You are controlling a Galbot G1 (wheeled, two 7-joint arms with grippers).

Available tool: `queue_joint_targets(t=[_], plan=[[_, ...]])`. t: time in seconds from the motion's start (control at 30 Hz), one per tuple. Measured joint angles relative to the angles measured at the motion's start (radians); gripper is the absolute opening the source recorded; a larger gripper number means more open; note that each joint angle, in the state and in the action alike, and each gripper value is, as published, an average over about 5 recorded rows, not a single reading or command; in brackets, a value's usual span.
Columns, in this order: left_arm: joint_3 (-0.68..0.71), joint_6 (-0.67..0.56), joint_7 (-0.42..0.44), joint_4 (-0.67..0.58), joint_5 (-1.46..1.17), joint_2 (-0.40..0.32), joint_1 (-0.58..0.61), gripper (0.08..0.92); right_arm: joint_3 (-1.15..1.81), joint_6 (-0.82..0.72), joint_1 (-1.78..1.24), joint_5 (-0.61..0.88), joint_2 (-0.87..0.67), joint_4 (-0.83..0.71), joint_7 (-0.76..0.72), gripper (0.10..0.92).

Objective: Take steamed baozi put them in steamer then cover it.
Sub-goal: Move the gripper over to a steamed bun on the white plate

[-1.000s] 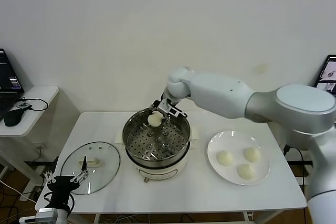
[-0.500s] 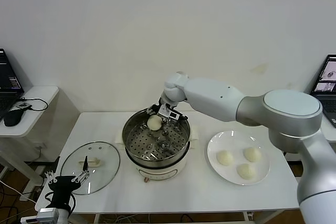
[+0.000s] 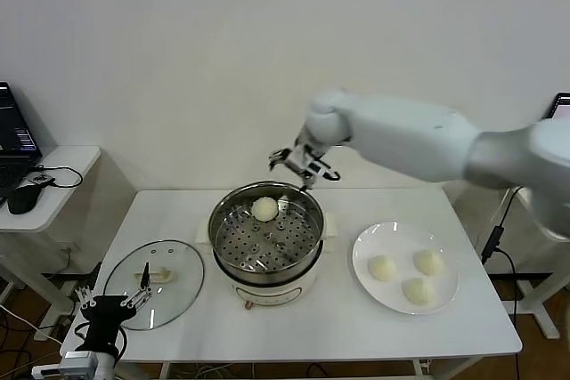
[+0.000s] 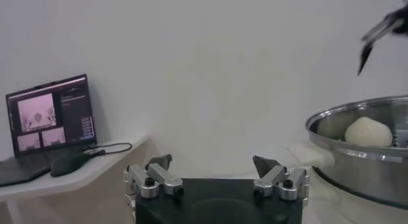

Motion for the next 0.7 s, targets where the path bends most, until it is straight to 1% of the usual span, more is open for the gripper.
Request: queue_joint_targets(t=[0.17,0.33,0.5,0.7], plan=[[0.003,0.009,0.001,0.007,-0.002,0.012,-0.012,0.823,-0.006,-0.138,0.003,0.021,-0.181,0.134,-0.012,0.823],[0.013,0.017,0.002,0.018,0.005,0.014,-0.022,0.823,0.005,-0.235,-0.041,0.016,-0.318,0.219,-0.012,0.823],[0.02,0.027,0.003,0.023,0.011,0.012,-0.032,0.823,0.039,-0.295,-0.13,0.004,-0.395,0.26,-0.011,0.823],[0.023,0.031,0.004,0.033,0.017,0.01,-0.036,0.823,0.112,-0.331,-0.267,-0.024,-0.434,0.265,-0.012,0.823]])
